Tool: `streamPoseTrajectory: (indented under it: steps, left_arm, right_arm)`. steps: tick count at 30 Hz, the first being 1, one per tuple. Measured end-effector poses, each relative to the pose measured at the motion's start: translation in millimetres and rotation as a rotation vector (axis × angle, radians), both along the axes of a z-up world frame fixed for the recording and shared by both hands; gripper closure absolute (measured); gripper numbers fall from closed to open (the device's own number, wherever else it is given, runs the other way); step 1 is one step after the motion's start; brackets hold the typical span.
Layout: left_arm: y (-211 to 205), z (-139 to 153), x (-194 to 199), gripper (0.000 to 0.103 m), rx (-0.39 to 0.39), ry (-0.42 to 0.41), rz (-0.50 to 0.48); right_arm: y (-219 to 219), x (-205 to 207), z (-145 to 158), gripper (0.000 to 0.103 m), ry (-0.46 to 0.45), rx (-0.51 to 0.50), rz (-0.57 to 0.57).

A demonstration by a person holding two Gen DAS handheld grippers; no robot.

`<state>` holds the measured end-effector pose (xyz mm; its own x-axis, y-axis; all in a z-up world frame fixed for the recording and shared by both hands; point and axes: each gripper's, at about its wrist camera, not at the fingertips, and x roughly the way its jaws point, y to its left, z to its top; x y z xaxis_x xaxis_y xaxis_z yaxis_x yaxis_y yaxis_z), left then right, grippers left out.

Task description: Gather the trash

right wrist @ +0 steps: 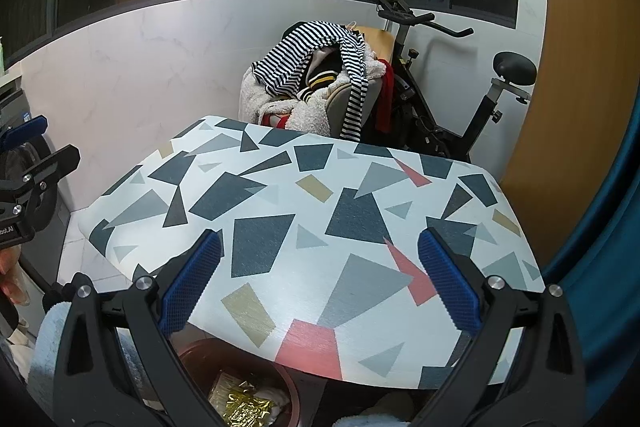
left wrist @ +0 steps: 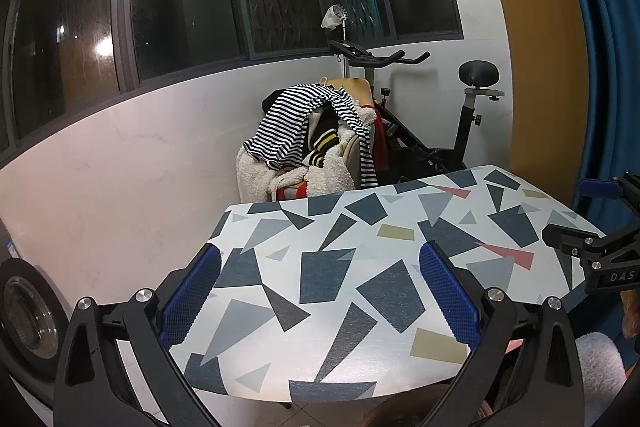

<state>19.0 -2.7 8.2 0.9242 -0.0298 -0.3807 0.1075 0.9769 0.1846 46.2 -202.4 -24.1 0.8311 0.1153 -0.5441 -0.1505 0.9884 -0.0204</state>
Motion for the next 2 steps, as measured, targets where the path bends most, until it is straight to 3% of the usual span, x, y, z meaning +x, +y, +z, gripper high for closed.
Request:
streamPoseTrajectory:
  steps: [2]
  left_arm:
    - [0.0,0.4,0.0,0.006,-0.003,0.001,-0.004]
  right_arm:
    - [-1.9,-0.6,-0.3,0.006,-0.002,-0.001,-0.002]
